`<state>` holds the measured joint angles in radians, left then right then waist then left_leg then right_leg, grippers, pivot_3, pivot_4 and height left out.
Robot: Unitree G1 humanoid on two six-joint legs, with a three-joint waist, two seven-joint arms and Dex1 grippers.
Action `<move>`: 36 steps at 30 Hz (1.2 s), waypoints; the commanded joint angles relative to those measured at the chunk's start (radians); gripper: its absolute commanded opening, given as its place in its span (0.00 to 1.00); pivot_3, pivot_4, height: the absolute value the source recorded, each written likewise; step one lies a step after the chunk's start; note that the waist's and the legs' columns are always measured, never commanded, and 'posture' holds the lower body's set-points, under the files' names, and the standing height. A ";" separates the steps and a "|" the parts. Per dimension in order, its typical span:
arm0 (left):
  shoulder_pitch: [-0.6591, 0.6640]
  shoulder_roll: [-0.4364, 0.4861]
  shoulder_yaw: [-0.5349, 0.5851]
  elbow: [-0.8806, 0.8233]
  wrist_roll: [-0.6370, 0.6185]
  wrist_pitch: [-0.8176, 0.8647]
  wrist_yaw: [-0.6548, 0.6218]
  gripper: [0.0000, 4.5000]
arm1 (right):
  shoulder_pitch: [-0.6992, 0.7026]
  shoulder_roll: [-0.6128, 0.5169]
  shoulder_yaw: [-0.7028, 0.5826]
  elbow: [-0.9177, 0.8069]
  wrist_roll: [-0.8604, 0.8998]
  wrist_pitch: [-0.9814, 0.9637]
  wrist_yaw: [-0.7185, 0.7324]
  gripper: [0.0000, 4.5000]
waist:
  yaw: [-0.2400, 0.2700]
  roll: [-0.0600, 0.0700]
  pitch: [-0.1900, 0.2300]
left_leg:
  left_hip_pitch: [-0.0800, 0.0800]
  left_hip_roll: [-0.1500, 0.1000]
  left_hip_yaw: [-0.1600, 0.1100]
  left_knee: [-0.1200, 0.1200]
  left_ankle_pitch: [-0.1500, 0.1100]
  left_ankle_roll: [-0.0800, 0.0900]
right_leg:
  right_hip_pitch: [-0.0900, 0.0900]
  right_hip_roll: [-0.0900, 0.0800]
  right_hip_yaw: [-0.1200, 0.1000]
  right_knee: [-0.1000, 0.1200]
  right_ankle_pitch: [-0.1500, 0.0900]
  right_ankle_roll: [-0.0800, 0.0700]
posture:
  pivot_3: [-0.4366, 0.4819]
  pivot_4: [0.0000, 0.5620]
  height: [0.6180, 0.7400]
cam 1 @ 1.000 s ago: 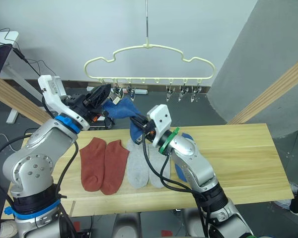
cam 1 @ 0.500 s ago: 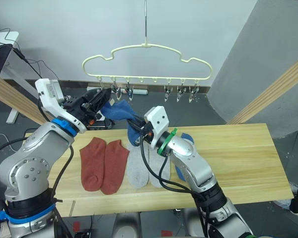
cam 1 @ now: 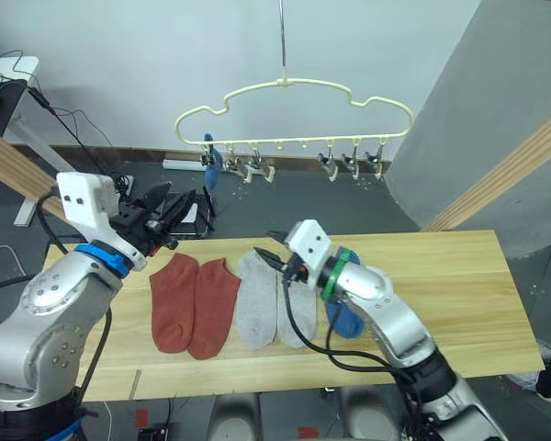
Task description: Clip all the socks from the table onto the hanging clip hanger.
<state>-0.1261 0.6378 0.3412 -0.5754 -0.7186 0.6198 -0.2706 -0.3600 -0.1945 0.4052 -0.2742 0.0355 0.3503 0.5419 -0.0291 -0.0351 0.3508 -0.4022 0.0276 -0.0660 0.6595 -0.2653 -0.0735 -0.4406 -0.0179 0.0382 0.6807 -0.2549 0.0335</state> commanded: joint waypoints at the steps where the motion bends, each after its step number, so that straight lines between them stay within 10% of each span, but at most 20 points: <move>1: 0.006 -0.043 -0.039 -0.070 0.043 -0.058 0.002 0.50 | 0.030 -0.076 -0.105 -0.177 0.089 0.033 0.063 0.38 | 0.000 0.000 0.000 | 0.000 0.000 0.000 0.000 0.000 0.000 | 0.000 0.000 0.000 0.000 0.000 0.000 | 0.47 0.55 1.00; 13: 0.032 -0.241 -0.256 -0.095 0.264 -0.202 0.056 0.50 | 0.161 -0.352 -0.478 -0.415 0.392 0.240 0.142 0.38 | -0.005 -0.002 -0.001 | 0.001 0.000 0.001 0.002 0.000 0.001 | 0.002 0.001 0.001 0.000 0.001 0.001 | 0.41 0.54 1.00; 19: 0.035 -0.302 -0.307 -0.051 0.393 -0.315 0.071 0.50 | 0.224 -0.421 -0.506 -0.470 0.436 0.268 0.144 0.38 | -0.010 -0.002 -0.001 | 0.001 -0.001 0.002 0.003 0.000 0.001 | 0.002 0.001 0.003 0.000 0.001 0.002 | 0.38 0.57 1.00; 25: -0.002 -0.363 -0.307 0.021 0.456 -0.362 0.093 0.17 | 0.217 -0.443 -0.497 -0.479 0.451 0.269 0.128 0.39 | -0.014 -0.002 -0.001 | 0.001 -0.001 0.003 0.004 0.001 0.002 | 0.003 0.003 0.004 0.000 0.004 0.004 | 0.36 0.58 1.00; 36: -0.038 -0.422 -0.270 0.097 0.480 -0.432 0.104 0.17 | 0.179 -0.448 -0.507 -0.476 0.488 0.291 0.111 0.43 | -0.024 -0.002 -0.001 | 0.001 0.000 0.003 0.004 0.001 0.003 | 0.003 0.003 0.004 0.000 0.005 0.003 | 0.34 0.59 1.00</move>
<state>-0.1647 0.2252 0.0586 -0.4586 -0.2252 0.2213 -0.1601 -0.1777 -0.6335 -0.0790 -0.7053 0.4976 0.6409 0.6605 -0.0536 -0.0371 0.3496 -0.4009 0.0272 -0.0629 0.6634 -0.2643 -0.0706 -0.4374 -0.0146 0.0423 0.6803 -0.2503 0.0370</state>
